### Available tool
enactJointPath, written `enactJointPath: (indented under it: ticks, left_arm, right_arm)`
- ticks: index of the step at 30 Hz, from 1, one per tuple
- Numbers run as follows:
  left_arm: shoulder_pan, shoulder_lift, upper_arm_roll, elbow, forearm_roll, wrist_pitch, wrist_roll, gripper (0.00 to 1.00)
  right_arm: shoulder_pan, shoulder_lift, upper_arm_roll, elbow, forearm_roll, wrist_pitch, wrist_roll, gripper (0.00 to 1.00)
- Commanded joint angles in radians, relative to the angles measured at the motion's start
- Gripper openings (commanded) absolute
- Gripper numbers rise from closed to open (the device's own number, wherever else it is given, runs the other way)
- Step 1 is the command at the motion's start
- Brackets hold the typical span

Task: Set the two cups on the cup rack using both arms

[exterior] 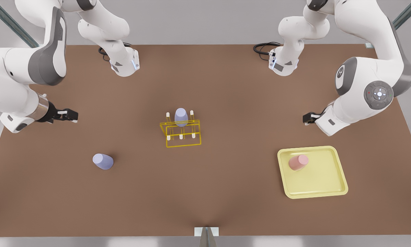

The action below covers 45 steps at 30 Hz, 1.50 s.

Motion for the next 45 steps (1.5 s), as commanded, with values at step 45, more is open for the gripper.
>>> enactJointPath:
  ticks: [45]
  left_arm:
    - [0.023,0.43,0.14,-0.273,-0.07,0.704,0.013,0.77]
  right_arm:
    - [-0.041,0.398,0.009,-0.451,0.038,0.983,-0.089,1.0]
